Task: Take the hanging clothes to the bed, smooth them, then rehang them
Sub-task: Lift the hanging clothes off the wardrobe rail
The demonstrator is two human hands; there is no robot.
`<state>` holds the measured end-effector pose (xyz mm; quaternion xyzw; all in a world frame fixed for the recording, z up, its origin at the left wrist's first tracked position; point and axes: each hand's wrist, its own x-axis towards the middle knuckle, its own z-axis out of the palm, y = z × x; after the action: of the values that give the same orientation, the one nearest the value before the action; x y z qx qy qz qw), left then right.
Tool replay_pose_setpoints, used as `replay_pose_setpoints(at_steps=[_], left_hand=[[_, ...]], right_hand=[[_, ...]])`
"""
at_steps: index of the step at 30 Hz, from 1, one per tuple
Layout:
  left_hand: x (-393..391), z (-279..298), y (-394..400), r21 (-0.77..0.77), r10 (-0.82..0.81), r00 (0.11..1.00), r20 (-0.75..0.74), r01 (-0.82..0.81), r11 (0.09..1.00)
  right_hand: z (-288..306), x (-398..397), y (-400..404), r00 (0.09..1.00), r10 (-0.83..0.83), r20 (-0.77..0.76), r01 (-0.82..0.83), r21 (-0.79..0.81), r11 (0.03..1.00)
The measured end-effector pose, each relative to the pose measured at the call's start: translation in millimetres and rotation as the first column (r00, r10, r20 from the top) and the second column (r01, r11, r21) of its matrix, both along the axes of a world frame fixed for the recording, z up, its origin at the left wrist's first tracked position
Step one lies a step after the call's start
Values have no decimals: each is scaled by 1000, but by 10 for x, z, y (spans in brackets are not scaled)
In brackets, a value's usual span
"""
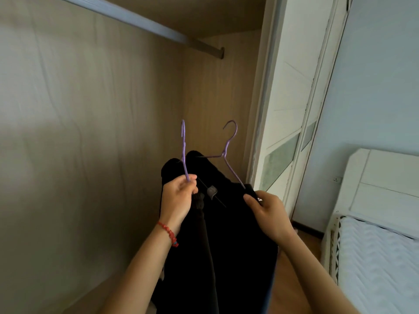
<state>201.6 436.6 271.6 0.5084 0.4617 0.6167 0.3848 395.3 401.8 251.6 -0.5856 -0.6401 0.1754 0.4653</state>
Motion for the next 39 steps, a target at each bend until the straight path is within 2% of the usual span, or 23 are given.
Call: replay_pose_setpoints(at_steps=[4,9,12,19,27,34,39], left_hand=[[114,-361,-270,-38,-42,999,-31,41,998],[238,-653,-779,-17,-143,983,-113,142,990],[325,-699,-1060,4,-205,973,-109,206,978],[247,-799,-1784,38,-416,902,-116,423,906],[420,-882,-2692,10,-639,767,-57,640,768],[824,-657,-3427,67,-791,612,-5,790,610],[1105,-579,-3970,83,-858,512,50,854,514]], right_hand=[[-323,176,-323,997,0,-81,-5,-63,998],[-670,282,-929,988,-81,-131,74,-55,996],[-735,352,-1432,980,-120,-159,115,-44,992],[-734,323,-2610,928,-342,-146,342,-27,939],[-887,-69,-3910,762,-607,-226,594,-131,794],[-815,-7,-4962,618,-779,-105,763,-155,627],[-935,107,-5524,513,-850,-116,843,-119,525]])
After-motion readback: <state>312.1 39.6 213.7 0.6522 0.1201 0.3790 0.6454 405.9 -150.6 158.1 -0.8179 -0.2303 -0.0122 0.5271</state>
